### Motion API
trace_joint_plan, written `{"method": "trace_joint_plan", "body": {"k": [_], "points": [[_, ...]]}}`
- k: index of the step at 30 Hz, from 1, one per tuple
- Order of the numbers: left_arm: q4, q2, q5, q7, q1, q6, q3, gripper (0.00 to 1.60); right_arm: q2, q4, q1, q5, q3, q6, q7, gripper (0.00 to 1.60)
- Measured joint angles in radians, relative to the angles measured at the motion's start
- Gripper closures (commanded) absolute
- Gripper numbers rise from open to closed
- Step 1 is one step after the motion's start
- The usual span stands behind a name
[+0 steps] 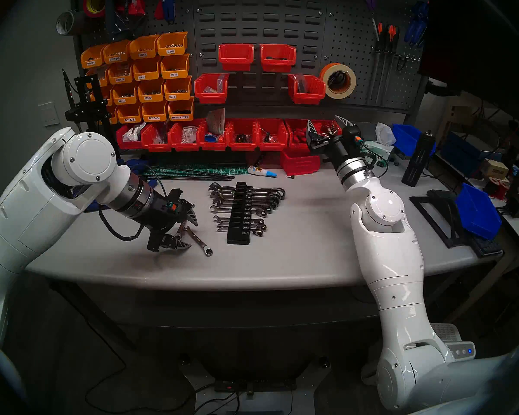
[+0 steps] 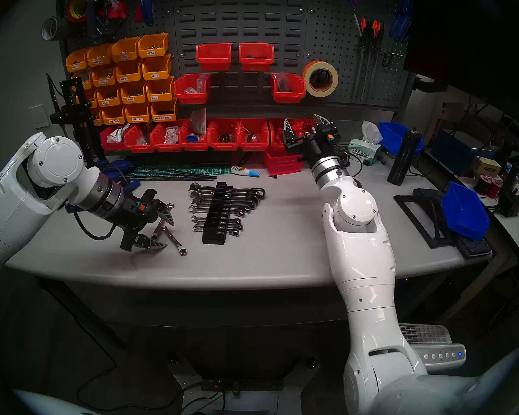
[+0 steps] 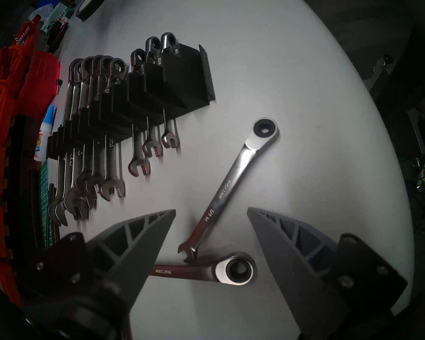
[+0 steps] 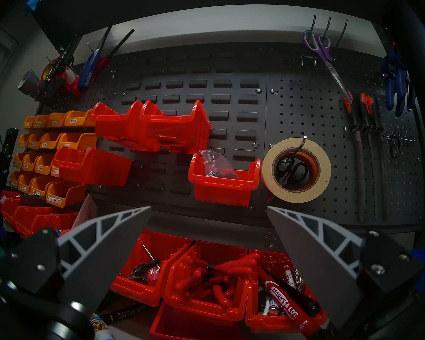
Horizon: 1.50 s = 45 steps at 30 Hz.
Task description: Put the wrenches on the table into the correct slot in the case
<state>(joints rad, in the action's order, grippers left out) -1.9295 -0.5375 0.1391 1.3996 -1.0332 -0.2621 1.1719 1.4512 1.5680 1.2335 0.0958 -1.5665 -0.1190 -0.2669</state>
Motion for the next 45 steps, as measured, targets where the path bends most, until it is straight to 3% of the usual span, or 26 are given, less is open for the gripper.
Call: {"method": "trace_joint_plan", "body": {"k": [2,4,5,8,9,12,13,14,20,27,45], "points": [[-0.002,-0.005,0.009,0.007,0.006,-0.004,-0.005,0.42,0.0,0.0,0.0,0.0,0.0,0.0,0.0,0.0],[-0.006,-0.01,0.019,0.014,0.013,-0.007,-0.01,0.74,0.0,0.0,0.0,0.0,0.0,0.0,0.0,0.0],[-0.007,-0.011,0.022,0.018,0.015,-0.009,-0.012,0.81,0.0,0.0,0.0,0.0,0.0,0.0,0.0,0.0],[-0.01,-0.019,0.036,0.03,0.022,-0.014,-0.024,0.73,0.0,0.0,0.0,0.0,0.0,0.0,0.0,0.0],[-0.011,-0.023,0.042,0.033,0.024,-0.016,-0.028,0.82,0.0,0.0,0.0,0.0,0.0,0.0,0.0,0.0],[-0.014,-0.031,0.054,0.041,0.03,-0.021,-0.037,0.8,0.0,0.0,0.0,0.0,0.0,0.0,0.0,0.0],[-0.015,-0.033,0.058,0.044,0.031,-0.022,-0.04,0.68,0.0,0.0,0.0,0.0,0.0,0.0,0.0,0.0],[-0.017,-0.035,0.064,0.047,0.035,-0.024,-0.043,0.67,0.0,0.0,0.0,0.0,0.0,0.0,0.0,0.0],[-0.021,-0.045,0.087,0.056,0.045,-0.031,-0.05,0.7,0.0,0.0,0.0,0.0,0.0,0.0,0.0,0.0],[-0.022,-0.054,0.104,0.066,0.049,-0.034,-0.053,0.93,0.0,0.0,0.0,0.0,0.0,0.0,0.0,0.0],[-0.023,-0.062,0.106,0.063,0.042,-0.044,-0.05,1.27,0.0,0.0,0.0,0.0,0.0,0.0,0.0,0.0]]}}
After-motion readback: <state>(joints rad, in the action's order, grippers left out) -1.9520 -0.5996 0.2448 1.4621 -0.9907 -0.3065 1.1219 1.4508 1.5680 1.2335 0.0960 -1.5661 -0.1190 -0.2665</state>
